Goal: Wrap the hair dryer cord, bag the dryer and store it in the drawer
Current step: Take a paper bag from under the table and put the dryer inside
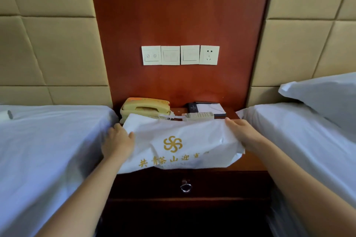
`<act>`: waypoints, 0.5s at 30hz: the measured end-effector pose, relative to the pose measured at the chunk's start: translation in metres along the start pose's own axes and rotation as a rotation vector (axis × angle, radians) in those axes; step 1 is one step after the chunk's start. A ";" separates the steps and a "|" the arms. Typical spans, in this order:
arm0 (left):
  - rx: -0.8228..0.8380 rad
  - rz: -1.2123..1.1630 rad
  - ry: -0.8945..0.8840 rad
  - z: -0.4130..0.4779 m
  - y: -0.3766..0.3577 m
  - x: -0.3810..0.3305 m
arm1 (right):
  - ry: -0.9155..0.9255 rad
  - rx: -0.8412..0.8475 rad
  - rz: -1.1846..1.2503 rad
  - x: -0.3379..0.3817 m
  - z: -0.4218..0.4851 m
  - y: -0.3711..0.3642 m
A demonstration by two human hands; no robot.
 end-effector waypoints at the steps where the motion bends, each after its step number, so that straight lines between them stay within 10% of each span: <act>1: -0.006 0.068 -0.058 -0.007 0.000 -0.013 | -0.006 0.027 -0.006 -0.004 -0.005 0.001; 8: 0.261 0.159 -0.586 -0.066 -0.038 -0.117 | 0.133 0.123 0.146 -0.018 -0.051 0.003; 15: 0.265 0.231 -0.566 -0.056 -0.081 -0.123 | 0.221 -0.207 -0.181 -0.045 -0.074 0.007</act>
Point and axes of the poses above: each hand's wrist, its own z-axis towards the middle knuckle, its own y-axis out of the back of the hand, x = y × z, the point moved 2 cm from there along z, towards the middle knuckle, and after that the axes turned 12 degrees about x, right-handed, at the moved point
